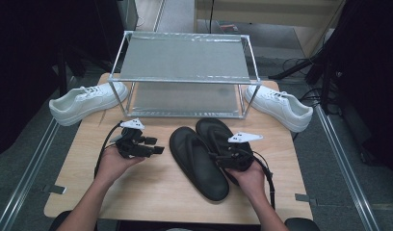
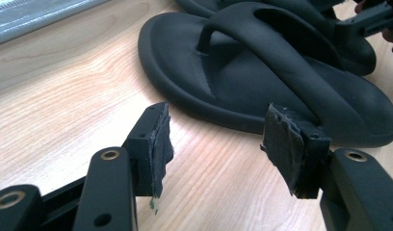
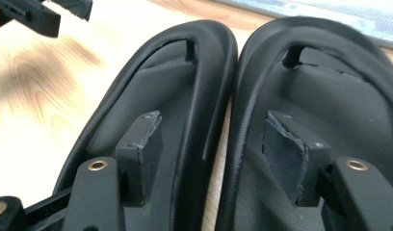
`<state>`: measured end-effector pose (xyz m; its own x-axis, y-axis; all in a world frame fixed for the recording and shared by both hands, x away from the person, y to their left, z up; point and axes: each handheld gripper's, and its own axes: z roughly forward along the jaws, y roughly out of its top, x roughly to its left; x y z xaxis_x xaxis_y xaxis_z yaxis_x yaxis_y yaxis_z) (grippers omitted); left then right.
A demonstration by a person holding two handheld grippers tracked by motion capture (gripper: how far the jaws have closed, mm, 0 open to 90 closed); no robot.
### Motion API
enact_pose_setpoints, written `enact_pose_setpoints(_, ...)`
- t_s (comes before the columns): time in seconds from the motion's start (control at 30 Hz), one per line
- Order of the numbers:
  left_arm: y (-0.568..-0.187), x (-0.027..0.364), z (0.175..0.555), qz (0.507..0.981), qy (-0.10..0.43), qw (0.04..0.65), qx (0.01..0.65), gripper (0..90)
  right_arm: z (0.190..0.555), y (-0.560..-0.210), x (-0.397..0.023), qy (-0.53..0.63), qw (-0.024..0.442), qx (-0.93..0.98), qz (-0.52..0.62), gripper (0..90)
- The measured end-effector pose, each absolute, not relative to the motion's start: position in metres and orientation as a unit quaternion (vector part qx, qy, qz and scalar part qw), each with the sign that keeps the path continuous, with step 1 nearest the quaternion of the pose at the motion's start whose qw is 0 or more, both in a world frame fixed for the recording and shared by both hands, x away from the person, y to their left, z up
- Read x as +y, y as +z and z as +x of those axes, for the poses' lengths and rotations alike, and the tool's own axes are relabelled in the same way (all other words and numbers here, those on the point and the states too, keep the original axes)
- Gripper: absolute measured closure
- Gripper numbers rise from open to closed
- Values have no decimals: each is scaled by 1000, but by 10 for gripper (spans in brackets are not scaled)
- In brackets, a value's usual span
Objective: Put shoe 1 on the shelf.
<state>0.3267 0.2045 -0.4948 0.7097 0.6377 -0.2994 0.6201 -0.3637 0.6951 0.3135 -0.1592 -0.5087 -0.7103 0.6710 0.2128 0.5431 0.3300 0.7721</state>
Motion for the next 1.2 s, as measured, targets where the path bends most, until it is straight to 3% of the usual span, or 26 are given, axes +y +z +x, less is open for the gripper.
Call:
enact_pose_setpoints(0.8, -495, 214, 328, 816, 7, 425, 392, 417, 321, -524, -137, 419, 88, 821, 378, 454)
enact_pose_setpoints(1.2, -495, 228, 320, 804, 15, 432, 408, 416, 326, -523, -130, 405, 109, 822, 387, 542)
